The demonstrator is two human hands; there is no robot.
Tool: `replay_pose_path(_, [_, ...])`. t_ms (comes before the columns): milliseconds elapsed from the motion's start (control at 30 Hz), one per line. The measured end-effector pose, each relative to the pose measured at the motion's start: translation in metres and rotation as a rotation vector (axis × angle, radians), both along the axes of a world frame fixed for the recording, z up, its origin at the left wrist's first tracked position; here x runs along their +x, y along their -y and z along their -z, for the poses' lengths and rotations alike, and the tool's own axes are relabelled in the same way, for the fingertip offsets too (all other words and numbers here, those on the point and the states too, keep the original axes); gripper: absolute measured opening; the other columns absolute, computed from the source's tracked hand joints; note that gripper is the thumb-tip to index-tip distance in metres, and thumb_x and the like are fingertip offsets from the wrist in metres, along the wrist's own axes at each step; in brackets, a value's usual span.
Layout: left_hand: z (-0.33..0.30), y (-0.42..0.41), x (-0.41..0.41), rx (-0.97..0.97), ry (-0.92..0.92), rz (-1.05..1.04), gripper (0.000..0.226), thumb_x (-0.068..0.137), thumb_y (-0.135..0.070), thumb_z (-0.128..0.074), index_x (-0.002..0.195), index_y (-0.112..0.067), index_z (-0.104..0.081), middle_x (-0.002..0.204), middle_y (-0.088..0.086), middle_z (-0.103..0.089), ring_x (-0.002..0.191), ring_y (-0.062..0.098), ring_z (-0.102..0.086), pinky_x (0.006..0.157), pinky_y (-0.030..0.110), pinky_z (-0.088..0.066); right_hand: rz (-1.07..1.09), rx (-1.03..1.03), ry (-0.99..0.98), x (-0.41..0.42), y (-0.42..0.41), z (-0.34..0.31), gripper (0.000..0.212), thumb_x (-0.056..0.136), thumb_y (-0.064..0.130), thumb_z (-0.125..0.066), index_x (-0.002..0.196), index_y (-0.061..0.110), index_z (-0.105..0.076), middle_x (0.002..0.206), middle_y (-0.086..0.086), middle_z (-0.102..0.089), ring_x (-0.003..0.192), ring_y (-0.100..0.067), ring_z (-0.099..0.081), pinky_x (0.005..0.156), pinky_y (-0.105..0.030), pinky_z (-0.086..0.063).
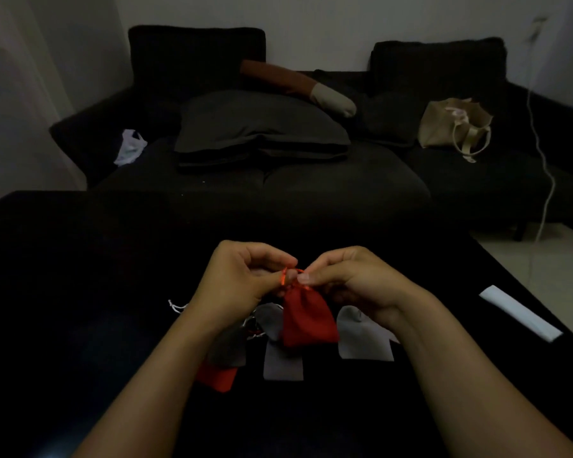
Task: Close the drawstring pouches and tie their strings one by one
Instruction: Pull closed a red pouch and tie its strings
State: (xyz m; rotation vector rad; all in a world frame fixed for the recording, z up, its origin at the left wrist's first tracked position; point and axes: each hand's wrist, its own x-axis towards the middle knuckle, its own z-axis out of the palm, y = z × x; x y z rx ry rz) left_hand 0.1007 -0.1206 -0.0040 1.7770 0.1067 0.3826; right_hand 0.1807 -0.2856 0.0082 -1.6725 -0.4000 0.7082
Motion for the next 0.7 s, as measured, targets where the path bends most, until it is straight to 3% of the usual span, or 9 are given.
replay_pose_path(167, [0.004,0.004,0.001,0.342,0.117,-0.103,0.024,0.069,0.002,-0.084,0.078,-0.019,-0.077,0.067,-0.004,-0.073,0.061,0.004,-0.068,0.058,0.018,-0.053,-0.055,0.068,0.014,-0.005,-0.008,0.009,0.006,0.083,0.004,-0.069,0.082,0.009,-0.073,0.079,-0.007,-0.069,0.075,-0.015,-0.062,0.067,-0.02,-0.049])
replay_pose_path(333, [0.008,0.008,0.002,0.146,0.212,-0.245,0.032,0.075,0.006,-0.078,0.083,-0.024,-0.072,0.075,-0.005,-0.075,0.073,0.005,-0.072,0.065,0.016,-0.054,-0.063,0.192,-0.062,-0.007,-0.01,0.009,0.015,0.09,0.016,-0.065,0.097,0.005,-0.074,0.09,-0.009,-0.072,0.08,-0.013,-0.065,0.074,-0.026,-0.046])
replay_pose_path(500, [0.009,0.011,0.005,-0.027,0.197,-0.251,0.022,0.08,0.003,-0.075,0.082,-0.019,-0.074,0.072,-0.001,-0.075,0.067,0.006,-0.07,0.059,0.017,-0.052,0.015,0.317,-0.18,-0.01,-0.017,0.015,0.021,0.086,0.014,-0.07,0.105,0.007,-0.069,0.087,-0.007,-0.07,0.073,-0.01,-0.065,0.069,-0.023,-0.047])
replay_pose_path(600, [0.008,0.012,0.005,-0.056,0.191,-0.229,0.019,0.078,0.004,-0.076,0.083,-0.015,-0.075,0.073,0.001,-0.076,0.069,0.009,-0.072,0.06,0.018,-0.054,-0.007,0.282,-0.211,-0.009,-0.014,0.013,0.007,0.086,0.011,-0.068,0.092,0.012,-0.072,0.078,-0.002,-0.071,0.067,-0.006,-0.065,0.069,-0.022,-0.053])
replay_pose_path(700, [0.006,0.011,0.005,-0.108,0.159,-0.189,0.015,0.075,-0.001,-0.08,0.08,-0.015,-0.076,0.073,0.003,-0.076,0.069,0.01,-0.073,0.062,0.019,-0.055,0.031,0.215,-0.17,-0.006,-0.009,0.009,0.004,0.085,0.007,-0.071,0.085,0.01,-0.073,0.079,-0.008,-0.072,0.068,-0.01,-0.069,0.061,-0.022,-0.056])
